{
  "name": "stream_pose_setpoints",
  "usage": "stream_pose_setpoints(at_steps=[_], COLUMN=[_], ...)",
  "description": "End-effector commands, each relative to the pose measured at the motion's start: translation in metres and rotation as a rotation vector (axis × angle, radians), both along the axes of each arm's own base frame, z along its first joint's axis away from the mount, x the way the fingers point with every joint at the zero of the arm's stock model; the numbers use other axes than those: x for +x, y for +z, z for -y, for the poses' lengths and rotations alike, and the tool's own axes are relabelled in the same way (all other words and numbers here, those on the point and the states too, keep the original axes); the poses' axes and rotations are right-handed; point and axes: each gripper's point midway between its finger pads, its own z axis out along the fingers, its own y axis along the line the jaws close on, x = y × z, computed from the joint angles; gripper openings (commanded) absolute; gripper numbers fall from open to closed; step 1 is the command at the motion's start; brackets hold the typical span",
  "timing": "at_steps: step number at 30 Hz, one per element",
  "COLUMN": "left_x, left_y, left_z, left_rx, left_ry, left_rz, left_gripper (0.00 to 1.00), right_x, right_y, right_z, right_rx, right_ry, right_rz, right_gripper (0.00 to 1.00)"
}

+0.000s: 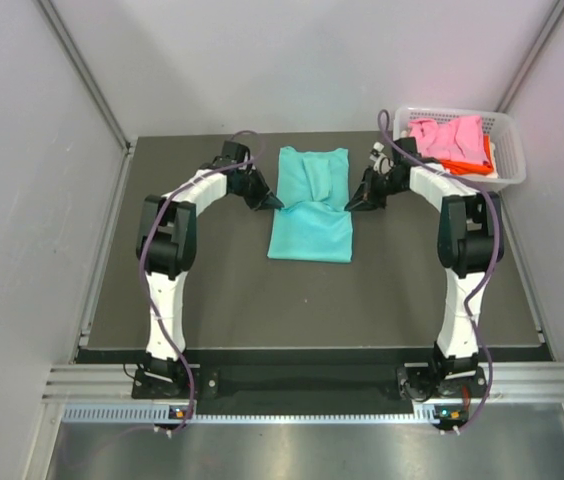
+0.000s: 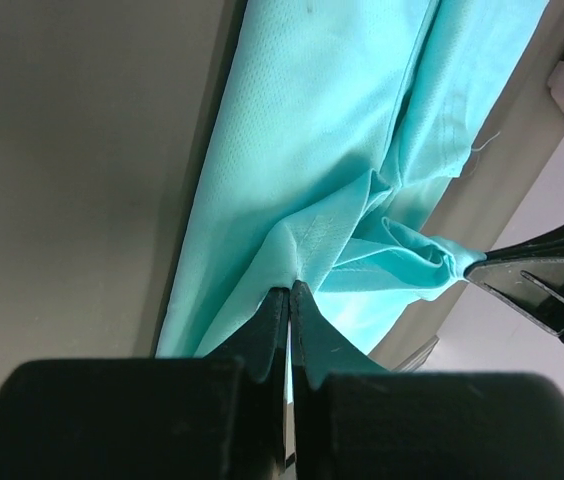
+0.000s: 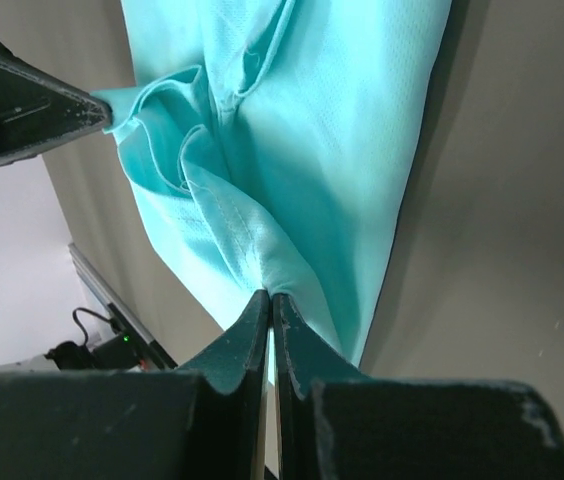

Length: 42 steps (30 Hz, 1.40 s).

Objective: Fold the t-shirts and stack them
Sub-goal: Fold the tshirt

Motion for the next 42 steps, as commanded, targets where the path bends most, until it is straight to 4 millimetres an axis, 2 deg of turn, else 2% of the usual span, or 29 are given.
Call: stream_pose_setpoints(at_steps=[1, 4, 7, 8, 9, 11, 12, 14, 15, 16, 17, 18, 19, 20, 21, 22, 23, 24, 25, 26, 27, 28, 29, 32, 35, 38, 42], left_x=[0.021, 0.024, 0.03, 0.032, 0.035, 0.043, 0.045, 0.045, 0.042, 0.033, 0.023, 0.013, 0.006, -0.018, -0.031, -0.032, -0.055, -0.064, -0.068, -0.077, -0.08, -0.079, -0.081, -0.077, -0.074, -0.084, -0.102], left_y=[0.025, 0.023, 0.015, 0.011, 0.012, 0.011, 0.023, 0.034, 0.053, 0.049, 0.053, 0.071, 0.073, 0.076, 0.074, 0.081, 0.058, 0.063, 0.062, 0.047, 0.042, 0.038, 0.026, 0.014, -0.016, -0.037, -0.045], left_z=[0.005, 0.003, 0.0, -0.006, -0.013, -0.032, -0.035, -0.047, -0.048, -0.049, -0.044, -0.039, -0.035, -0.029, -0.023, -0.009, -0.007, 0.001, 0.012, 0.013, 0.017, 0.021, 0.022, 0.024, 0.02, 0.007, -0.011], left_rx=[-0.026, -0.006, 0.018, 0.065, 0.128, 0.273, 0.295, 0.373, 0.369, 0.368, 0.34, 0.306, 0.289, 0.269, 0.242, 0.188, 0.163, 0.115, 0.076, 0.069, 0.047, 0.031, 0.031, 0.043, 0.084, 0.162, 0.248], left_ry=[-0.004, -0.003, 0.005, 0.01, 0.015, 0.03, 0.031, 0.034, 0.03, 0.015, -0.021, -0.046, -0.063, -0.099, -0.125, -0.144, -0.171, -0.189, -0.192, -0.192, -0.199, -0.196, -0.198, -0.216, -0.226, -0.231, -0.255], left_rz=[0.1, 0.098, 0.087, 0.093, 0.099, 0.144, 0.161, 0.206, 0.245, 0.229, 0.229, 0.258, 0.272, 0.27, 0.27, 0.336, 0.274, 0.29, 0.294, 0.259, 0.253, 0.26, 0.227, 0.216, 0.182, 0.123, 0.086], left_gripper=[0.0, 0.0, 0.0, 0.0, 0.01, 0.26, 0.27, 0.39, 0.46, 0.52, 0.52, 0.52, 0.5, 0.45, 0.43, 0.41, 0.35, 0.32, 0.27, 0.24, 0.22, 0.21, 0.21, 0.2, 0.2, 0.18, 0.18], right_x=[0.015, 0.019, 0.027, 0.031, 0.042, 0.057, 0.064, 0.064, 0.062, 0.056, 0.049, 0.031, 0.02, -0.005, -0.017, -0.029, -0.057, -0.059, -0.068, -0.081, -0.088, -0.089, -0.09, -0.089, -0.087, -0.091, -0.106], right_y=[0.012, 0.009, 0.006, 0.007, 0.006, 0.015, 0.025, 0.039, 0.054, 0.06, 0.066, 0.075, 0.075, 0.075, 0.072, 0.07, 0.054, 0.053, 0.046, 0.033, 0.028, 0.022, 0.015, 0.0, -0.014, -0.032, -0.052], right_z=[0.001, 0.001, 0.004, 0.003, 0.008, 0.022, 0.035, 0.046, 0.056, 0.059, 0.06, 0.059, 0.057, 0.044, 0.036, 0.025, 0.013, -0.004, -0.012, -0.02, -0.032, -0.036, -0.039, -0.046, -0.047, -0.036, -0.011], right_rx=[0.018, 0.013, -0.001, -0.004, -0.044, -0.13, -0.207, -0.271, -0.324, -0.341, -0.348, -0.341, -0.323, -0.263, -0.22, -0.169, -0.101, -0.051, -0.012, 0.027, 0.066, 0.076, 0.085, 0.096, 0.093, 0.061, -0.023], right_ry=[0.026, 0.026, 0.016, 0.019, 0.012, 0.005, -0.011, -0.032, -0.058, -0.065, -0.066, -0.071, -0.068, -0.051, -0.04, -0.022, -0.009, 0.012, 0.027, 0.031, 0.061, 0.066, 0.075, 0.105, 0.109, 0.095, 0.092], right_rz=[0.055, 0.058, 0.066, 0.085, 0.124, 0.191, 0.253, 0.287, 0.309, 0.305, 0.307, 0.305, 0.299, 0.287, 0.273, 0.273, 0.201, 0.246, 0.218, 0.156, 0.134, 0.131, 0.111, 0.074, 0.037, -0.002, -0.028], right_gripper=[0.01, 0.01, 0.05, 0.07, 0.19, 0.34, 0.45, 0.53, 0.6, 0.6, 0.6, 0.59, 0.58, 0.51, 0.47, 0.45, 0.43, 0.28, 0.19, 0.12, 0.06, 0.05, 0.05, 0.04, 0.04, 0.04, 0.05])
